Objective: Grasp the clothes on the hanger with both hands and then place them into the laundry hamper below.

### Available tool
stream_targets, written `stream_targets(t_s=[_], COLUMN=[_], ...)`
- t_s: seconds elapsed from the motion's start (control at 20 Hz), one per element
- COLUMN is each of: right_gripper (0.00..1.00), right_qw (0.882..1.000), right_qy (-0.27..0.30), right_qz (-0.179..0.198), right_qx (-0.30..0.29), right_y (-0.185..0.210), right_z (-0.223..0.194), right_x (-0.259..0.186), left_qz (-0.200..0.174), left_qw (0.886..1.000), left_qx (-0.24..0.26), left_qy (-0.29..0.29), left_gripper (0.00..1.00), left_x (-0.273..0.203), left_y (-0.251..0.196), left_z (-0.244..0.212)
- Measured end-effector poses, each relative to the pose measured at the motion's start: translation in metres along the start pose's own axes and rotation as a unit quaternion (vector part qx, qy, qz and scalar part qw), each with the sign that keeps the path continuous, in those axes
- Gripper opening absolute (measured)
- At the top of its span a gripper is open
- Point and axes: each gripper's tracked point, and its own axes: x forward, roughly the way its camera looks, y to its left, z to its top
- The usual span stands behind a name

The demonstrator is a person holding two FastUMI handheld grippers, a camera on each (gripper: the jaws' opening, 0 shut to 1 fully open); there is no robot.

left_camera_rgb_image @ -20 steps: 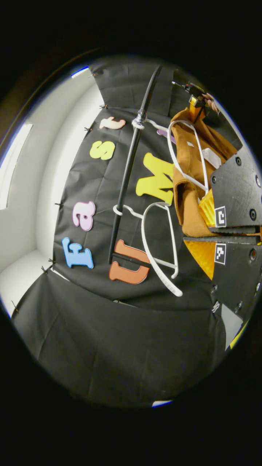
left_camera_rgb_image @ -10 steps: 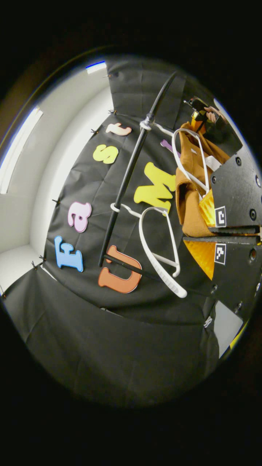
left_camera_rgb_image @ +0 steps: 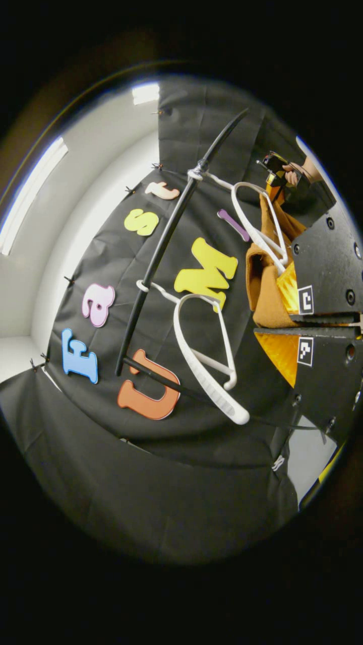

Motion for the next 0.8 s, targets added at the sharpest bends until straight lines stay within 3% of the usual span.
stream_targets(t_s=[0.15,0.3,0.55,0.6,0.8], right_gripper=[0.08,0.08,0.05,0.05,0.05], right_qw=[1.000,0.999,0.996,0.996,0.994], right_qy=[0.013,0.019,0.034,0.041,0.085], right_qz=[-0.018,-0.040,-0.078,-0.082,-0.070], right_qx=[0.000,-0.001,0.012,0.005,-0.017], right_y=[-0.016,-0.038,-0.080,-0.082,-0.075], right_z=[-0.010,-0.022,-0.046,-0.055,-0.093], right_x=[0.000,-0.004,-0.016,-0.019,-0.033], left_qz=[0.011,0.017,-0.025,-0.034,-0.069], left_qw=[1.000,0.999,0.997,0.996,0.992], left_qx=[-0.016,0.001,0.038,0.043,0.059], left_qy=[0.023,0.042,0.070,0.074,0.087], left_gripper=[0.02,0.02,0.02,0.07,0.02], left_x=[0.001,-0.008,-0.016,-0.018,-0.027], left_y=[0.016,0.020,-0.004,-0.008,-0.035], left_z=[-0.024,-0.046,-0.071,-0.075,-0.096])
